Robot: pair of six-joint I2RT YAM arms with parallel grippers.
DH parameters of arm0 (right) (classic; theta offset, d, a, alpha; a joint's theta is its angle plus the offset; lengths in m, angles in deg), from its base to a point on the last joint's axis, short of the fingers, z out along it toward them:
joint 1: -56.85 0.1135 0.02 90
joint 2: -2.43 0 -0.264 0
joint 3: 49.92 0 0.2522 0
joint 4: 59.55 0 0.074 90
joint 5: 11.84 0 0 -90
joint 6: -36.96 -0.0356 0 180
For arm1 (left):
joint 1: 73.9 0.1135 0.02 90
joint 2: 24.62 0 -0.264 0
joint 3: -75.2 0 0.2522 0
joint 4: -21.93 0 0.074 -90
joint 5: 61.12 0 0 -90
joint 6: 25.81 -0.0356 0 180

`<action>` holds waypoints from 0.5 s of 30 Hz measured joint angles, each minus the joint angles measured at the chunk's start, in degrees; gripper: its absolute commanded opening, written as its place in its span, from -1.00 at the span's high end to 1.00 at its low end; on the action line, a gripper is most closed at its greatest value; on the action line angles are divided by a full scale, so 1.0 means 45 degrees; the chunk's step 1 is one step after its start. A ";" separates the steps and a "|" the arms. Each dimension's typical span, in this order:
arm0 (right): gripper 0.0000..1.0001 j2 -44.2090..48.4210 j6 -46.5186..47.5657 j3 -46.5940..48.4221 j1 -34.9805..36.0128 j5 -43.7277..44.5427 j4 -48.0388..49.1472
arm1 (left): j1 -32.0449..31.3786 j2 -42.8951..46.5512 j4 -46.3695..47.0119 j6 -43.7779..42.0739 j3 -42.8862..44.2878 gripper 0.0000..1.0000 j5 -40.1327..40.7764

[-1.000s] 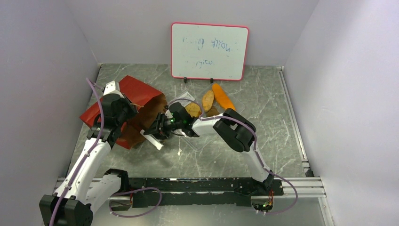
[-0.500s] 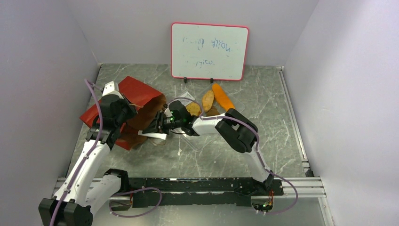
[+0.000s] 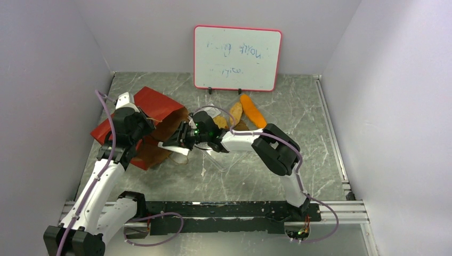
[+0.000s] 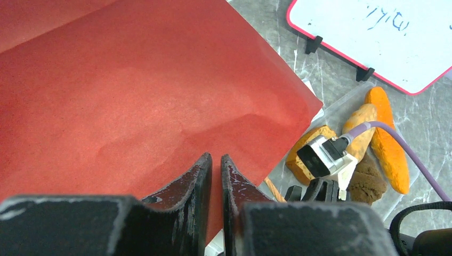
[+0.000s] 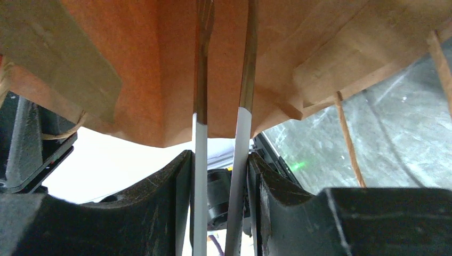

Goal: Take the fake bread out of the paper bag
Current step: Take out the fake bread from the paper bag.

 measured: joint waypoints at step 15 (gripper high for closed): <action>0.23 -0.0117 -0.0437 -0.0670 -0.0253 0.0573 -0.0063 | 0.0000 0.0180 0.0005 0.0010 0.0000 0.86 -0.0107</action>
